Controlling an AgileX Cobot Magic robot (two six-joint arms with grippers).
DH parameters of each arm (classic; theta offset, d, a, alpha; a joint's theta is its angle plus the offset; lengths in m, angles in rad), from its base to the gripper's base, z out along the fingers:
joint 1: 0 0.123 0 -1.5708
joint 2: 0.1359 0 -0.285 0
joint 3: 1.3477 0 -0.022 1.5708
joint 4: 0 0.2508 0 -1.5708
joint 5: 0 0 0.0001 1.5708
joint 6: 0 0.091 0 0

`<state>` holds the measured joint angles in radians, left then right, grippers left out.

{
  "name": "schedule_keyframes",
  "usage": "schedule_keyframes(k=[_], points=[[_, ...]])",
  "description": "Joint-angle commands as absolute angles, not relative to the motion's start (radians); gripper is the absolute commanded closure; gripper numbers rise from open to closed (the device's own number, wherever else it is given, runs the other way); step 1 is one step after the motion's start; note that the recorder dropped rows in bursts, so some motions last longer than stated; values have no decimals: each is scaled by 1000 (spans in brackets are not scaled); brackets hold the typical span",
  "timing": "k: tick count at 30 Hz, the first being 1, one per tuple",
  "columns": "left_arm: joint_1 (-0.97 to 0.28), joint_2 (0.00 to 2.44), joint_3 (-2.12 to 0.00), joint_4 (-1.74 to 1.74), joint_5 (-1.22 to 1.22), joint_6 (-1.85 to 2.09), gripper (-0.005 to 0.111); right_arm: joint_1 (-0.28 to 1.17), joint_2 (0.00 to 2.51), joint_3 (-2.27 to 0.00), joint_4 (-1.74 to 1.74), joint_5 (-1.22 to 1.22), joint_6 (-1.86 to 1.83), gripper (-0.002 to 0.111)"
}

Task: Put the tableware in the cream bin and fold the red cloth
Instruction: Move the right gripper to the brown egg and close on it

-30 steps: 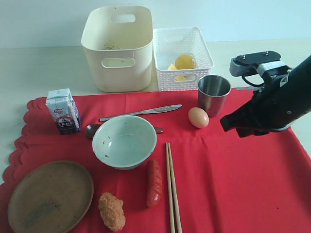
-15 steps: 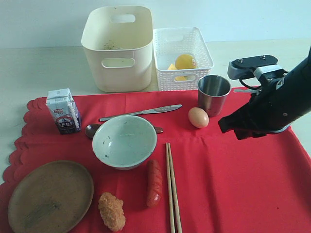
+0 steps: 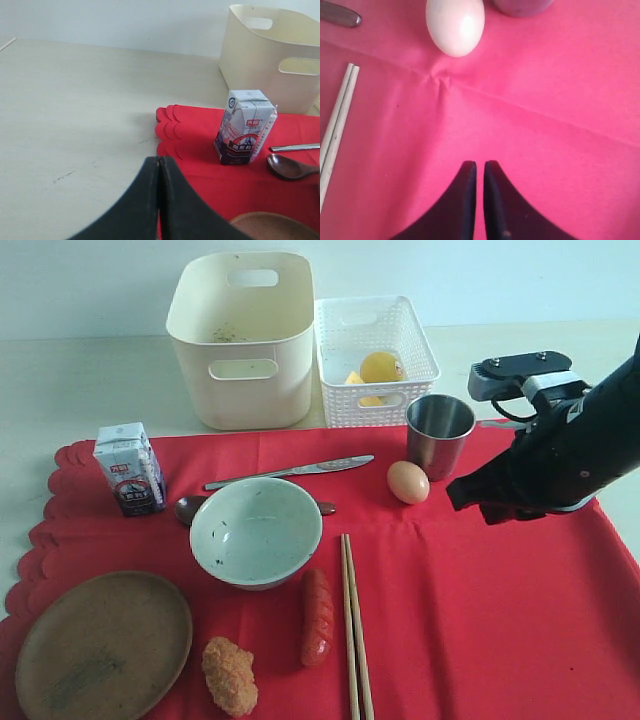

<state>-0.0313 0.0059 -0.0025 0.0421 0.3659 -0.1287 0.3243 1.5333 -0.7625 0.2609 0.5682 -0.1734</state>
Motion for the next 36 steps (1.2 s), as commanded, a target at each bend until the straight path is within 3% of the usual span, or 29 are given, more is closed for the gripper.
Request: schedule_keyframes(k=[1,7,10,15,25,36], points=[[-30,0,0,42,354,-128,107,326,1533,-760,305,546,-228,101],[-30,0,0,42,354,-128,107,326,1533,-760,472,517,-398,101],[-30,0,0,42,354,-128,107,326,1540,-760,493,491,-425,91],[-30,0,0,42,354,-128,107,326,1595,-760,519,435,-434,65],[-30,0,0,42,354,-128,107,326,1700,-766,810,353,-774,47],[-30,0,0,42,354,-128,107,326,1791,-857,817,348,-784,45]])
